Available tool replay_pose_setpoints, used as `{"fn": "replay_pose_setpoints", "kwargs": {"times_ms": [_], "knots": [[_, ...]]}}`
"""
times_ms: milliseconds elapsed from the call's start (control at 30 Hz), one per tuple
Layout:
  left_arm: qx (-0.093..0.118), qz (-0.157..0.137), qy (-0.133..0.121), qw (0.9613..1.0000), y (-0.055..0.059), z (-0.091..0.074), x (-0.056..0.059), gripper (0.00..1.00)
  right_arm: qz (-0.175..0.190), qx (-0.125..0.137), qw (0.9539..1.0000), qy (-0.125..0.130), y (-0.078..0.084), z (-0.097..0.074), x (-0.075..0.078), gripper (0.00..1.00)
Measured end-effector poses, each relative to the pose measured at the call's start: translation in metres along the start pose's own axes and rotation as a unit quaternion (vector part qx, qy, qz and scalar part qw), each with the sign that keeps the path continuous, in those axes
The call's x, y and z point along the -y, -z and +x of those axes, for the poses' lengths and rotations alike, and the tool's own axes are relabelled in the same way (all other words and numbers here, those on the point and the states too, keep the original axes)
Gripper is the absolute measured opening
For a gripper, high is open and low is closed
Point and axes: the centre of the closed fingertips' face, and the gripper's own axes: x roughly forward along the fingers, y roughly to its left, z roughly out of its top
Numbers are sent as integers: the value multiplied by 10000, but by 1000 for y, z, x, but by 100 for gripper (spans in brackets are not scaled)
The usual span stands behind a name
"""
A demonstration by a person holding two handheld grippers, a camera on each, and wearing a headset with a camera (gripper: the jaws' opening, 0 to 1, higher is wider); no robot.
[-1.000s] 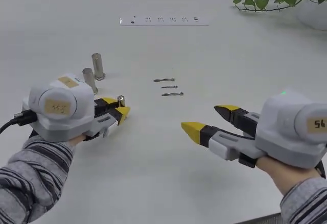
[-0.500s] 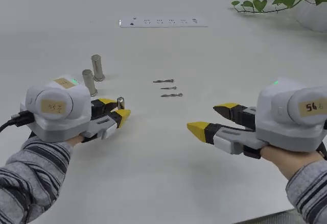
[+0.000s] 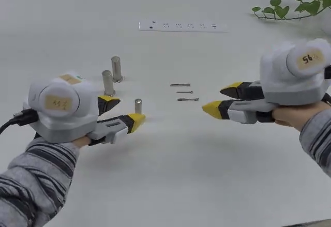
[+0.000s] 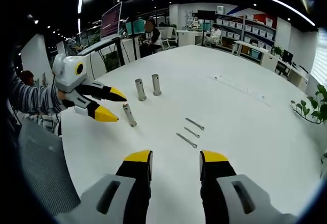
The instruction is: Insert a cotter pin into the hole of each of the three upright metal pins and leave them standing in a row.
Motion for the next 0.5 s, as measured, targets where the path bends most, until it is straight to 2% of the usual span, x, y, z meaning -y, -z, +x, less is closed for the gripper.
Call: {"fn": "replay_pose_setpoints", "kwargs": {"times_ms": [67, 100, 167, 300, 500], "knots": [[102, -30, -57, 9999, -3, -3, -2, 43, -107, -152, 9998, -78, 1, 6, 4, 30], [110, -32, -80, 9999, -4, -4, -3, 44, -231, -370, 9990, -38, 5, 8, 9, 30], [121, -65, -131, 9998, -5, -7, -4, 48, -466, -424, 9980, 21, 3, 15, 16, 29], [113, -24, -174, 9998, -4, -13, -3, 55, -344, -484, 9981, -149, -1, 27, 19, 26], [18, 14, -274, 9996, 1, -20, -5, 64, -466, -708, 9959, -303, -3, 45, 25, 23]]}}
